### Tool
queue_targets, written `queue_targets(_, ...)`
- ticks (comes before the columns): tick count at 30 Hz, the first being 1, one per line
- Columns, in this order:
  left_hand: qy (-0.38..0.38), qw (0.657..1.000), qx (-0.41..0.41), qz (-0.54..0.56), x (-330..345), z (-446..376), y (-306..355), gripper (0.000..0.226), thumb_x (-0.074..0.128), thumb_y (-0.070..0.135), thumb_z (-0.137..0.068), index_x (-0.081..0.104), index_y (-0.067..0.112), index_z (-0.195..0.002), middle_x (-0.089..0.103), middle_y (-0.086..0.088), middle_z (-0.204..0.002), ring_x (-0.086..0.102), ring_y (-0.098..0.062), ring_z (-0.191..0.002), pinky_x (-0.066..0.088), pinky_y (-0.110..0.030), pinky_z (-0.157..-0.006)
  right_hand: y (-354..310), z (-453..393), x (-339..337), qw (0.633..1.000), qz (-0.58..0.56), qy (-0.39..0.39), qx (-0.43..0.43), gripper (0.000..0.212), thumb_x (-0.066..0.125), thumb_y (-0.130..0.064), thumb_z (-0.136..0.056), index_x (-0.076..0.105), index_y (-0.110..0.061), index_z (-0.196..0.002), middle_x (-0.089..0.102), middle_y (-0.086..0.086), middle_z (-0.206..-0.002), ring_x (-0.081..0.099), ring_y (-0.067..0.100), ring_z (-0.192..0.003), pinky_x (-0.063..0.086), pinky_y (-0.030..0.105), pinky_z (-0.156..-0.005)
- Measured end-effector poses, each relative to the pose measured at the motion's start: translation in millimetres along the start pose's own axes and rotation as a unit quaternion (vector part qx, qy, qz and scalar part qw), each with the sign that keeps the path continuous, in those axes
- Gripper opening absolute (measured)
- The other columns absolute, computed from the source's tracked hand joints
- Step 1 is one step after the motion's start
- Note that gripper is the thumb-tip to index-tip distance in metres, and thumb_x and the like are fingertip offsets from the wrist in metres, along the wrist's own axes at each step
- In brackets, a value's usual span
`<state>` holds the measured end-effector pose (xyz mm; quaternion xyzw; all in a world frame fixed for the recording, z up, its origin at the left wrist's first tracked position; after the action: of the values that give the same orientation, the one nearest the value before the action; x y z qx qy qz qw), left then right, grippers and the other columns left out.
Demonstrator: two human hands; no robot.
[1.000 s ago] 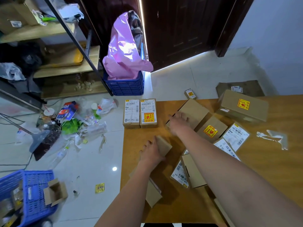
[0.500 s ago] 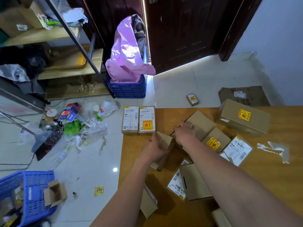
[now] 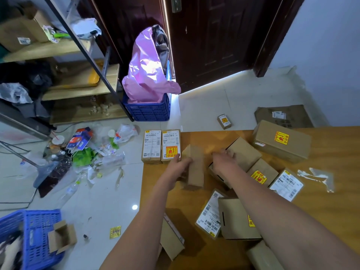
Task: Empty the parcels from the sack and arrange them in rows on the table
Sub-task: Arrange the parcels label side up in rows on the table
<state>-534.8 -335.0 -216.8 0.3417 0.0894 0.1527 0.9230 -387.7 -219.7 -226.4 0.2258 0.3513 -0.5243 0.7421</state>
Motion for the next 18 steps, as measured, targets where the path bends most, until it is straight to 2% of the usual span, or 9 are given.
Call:
queue_targets(1,-0.014,0.999,-0.007,0.040,0.9,1.0,0.5,0.071,0.063,0.041,-0.090,0.026,0.029,-0.150,0.056,-0.008,-0.123,0.058,-0.030,-0.108,0.051,-0.044,-0.089,-3.1,-0.9,-5.4,0.999,-0.031,0.021,-0.009,0.052,0.048,-0.013,-0.095,0.038,-0.020,-0.146,0.021,0.018,-0.156,0.019,0.042,-0.144,0.012,0.054,-0.120)
queue_targets(3,-0.033,0.994,-0.007,0.104,1.5,2.0,1.5,0.054,0.059,0.038,-0.093,0.038,0.027,-0.141,0.058,-0.009,-0.118,0.059,-0.031,-0.106,0.052,-0.045,-0.089,-8.1,1.1,-21.9,0.983,-0.170,0.066,-0.027,0.046,0.046,-0.017,-0.098,0.041,-0.017,-0.144,0.039,0.017,-0.145,0.042,0.037,-0.131,0.033,0.046,-0.112)
queue_targets(5,-0.054,0.981,-0.014,0.187,2.7,4.1,1.3,0.044,0.057,0.037,-0.093,0.048,0.018,-0.131,0.059,-0.013,-0.113,0.059,-0.032,-0.103,0.050,-0.047,-0.093,-12.5,4.8,-37.5,0.938,-0.335,0.083,-0.027,0.040,0.045,-0.024,-0.100,0.046,-0.017,-0.140,0.053,0.014,-0.134,0.057,0.030,-0.113,0.047,0.038,-0.095)
queue_targets(8,-0.089,0.956,-0.011,0.278,5.0,5.6,1.3,0.039,0.050,0.038,-0.095,0.058,0.015,-0.126,0.066,-0.017,-0.112,0.063,-0.035,-0.103,0.050,-0.048,-0.091,-25.6,9.7,-42.2,0.882,-0.471,0.015,-0.008,0.043,0.047,-0.041,-0.100,0.050,-0.020,-0.138,0.055,0.005,-0.134,0.054,0.026,-0.118,0.044,0.035,-0.093)
queue_targets(10,-0.099,0.943,0.000,0.318,5.1,4.2,3.6,0.039,0.043,0.036,-0.099,0.061,0.015,-0.125,0.067,-0.018,-0.120,0.062,-0.037,-0.111,0.049,-0.051,-0.096,-36.6,11.6,-31.0,0.827,-0.558,-0.073,0.014,0.053,0.050,-0.049,-0.097,0.048,-0.019,-0.140,0.056,0.004,-0.134,0.051,0.027,-0.123,0.041,0.044,-0.103)
queue_targets(12,-0.105,0.931,0.005,0.351,7.0,2.2,6.4,0.039,0.039,0.034,-0.101,0.061,0.014,-0.125,0.066,-0.018,-0.124,0.060,-0.038,-0.117,0.045,-0.054,-0.102,-42.8,10.6,-20.6,0.778,-0.616,-0.125,0.021,0.054,0.053,-0.050,-0.096,0.050,-0.015,-0.137,0.061,0.005,-0.129,0.052,0.026,-0.125,0.032,0.050,-0.112)
queue_targets(15,-0.094,0.935,-0.002,0.342,8.3,-2.2,7.1,0.040,0.038,0.035,-0.102,0.061,0.014,-0.127,0.067,-0.016,-0.124,0.061,-0.037,-0.117,0.042,-0.059,-0.104,-42.7,7.5,-14.4,0.753,-0.644,-0.137,0.016,0.035,0.057,-0.043,-0.096,0.063,-0.017,-0.119,0.071,0.002,-0.112,0.060,0.023,-0.112,0.034,0.052,-0.111)
queue_targets(18,-0.063,0.953,-0.016,0.297,5.5,-11.2,3.8,0.041,0.042,0.039,-0.100,0.062,0.015,-0.127,0.067,-0.015,-0.123,0.063,-0.035,-0.115,0.046,-0.057,-0.101,-41.3,6.3,-8.4,0.727,-0.670,-0.150,0.011,0.029,0.062,-0.039,-0.094,0.065,-0.018,-0.114,0.071,0.004,-0.114,0.063,0.024,-0.110,0.042,0.051,-0.107)
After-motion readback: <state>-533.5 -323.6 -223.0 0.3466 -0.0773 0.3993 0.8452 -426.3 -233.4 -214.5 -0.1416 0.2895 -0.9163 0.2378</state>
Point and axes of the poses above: each hand's wrist, its own z-axis away from the middle knuckle, its own x-axis out of the palm, y = z × x, the point moved 8 cm from there along -z, towards the middle knuckle
